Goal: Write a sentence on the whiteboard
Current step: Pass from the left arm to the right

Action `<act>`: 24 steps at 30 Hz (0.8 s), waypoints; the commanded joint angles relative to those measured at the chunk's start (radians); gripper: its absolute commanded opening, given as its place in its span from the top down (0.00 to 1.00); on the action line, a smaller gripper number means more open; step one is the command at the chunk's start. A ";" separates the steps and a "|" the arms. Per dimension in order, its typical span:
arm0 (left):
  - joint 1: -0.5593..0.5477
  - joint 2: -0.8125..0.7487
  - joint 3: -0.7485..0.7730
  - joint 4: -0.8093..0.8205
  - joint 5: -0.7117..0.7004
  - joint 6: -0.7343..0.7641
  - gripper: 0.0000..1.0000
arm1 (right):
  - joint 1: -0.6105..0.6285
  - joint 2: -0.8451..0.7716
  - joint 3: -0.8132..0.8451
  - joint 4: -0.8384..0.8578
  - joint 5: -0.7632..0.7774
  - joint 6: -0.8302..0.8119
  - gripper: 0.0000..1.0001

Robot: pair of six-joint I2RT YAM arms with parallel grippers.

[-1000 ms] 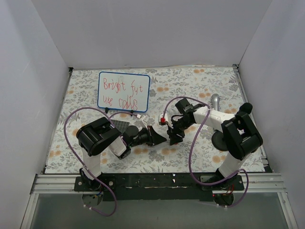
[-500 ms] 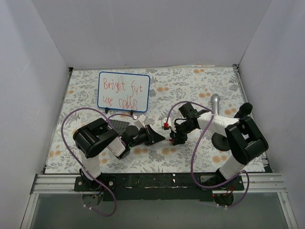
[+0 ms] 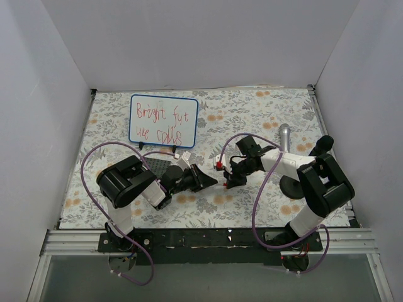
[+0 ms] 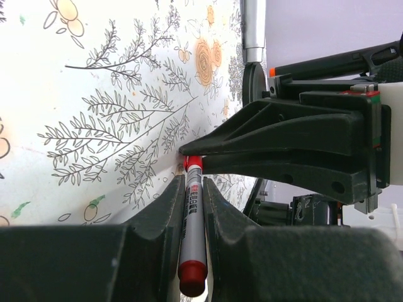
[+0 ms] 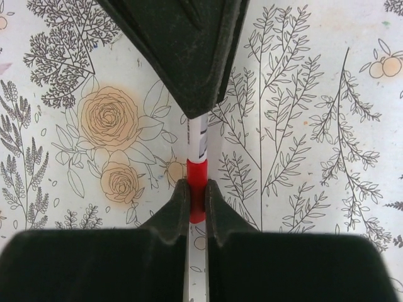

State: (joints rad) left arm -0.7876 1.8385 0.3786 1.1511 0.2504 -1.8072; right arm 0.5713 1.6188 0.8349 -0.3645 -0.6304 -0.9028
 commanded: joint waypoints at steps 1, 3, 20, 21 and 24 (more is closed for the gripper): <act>0.002 0.031 0.003 0.054 0.015 -0.024 1.00 | 0.019 0.018 -0.011 0.002 0.001 -0.007 0.99; -0.001 0.047 0.016 0.052 0.027 -0.012 1.00 | 0.022 0.004 0.001 -0.004 -0.005 -0.005 0.99; -0.085 0.182 0.177 0.096 0.107 0.011 1.00 | 0.041 -0.155 -0.025 0.077 -0.114 0.053 0.99; -0.090 0.185 0.190 0.098 0.119 0.016 1.00 | 0.041 -0.161 -0.026 0.082 -0.115 0.059 0.99; -0.108 0.194 0.215 0.087 0.141 0.028 1.00 | 0.038 -0.197 -0.039 0.113 -0.118 0.077 0.99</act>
State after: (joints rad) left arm -0.8242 2.0109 0.5133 1.2488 0.3458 -1.8172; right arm 0.5682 1.5040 0.7776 -0.4332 -0.4725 -0.8658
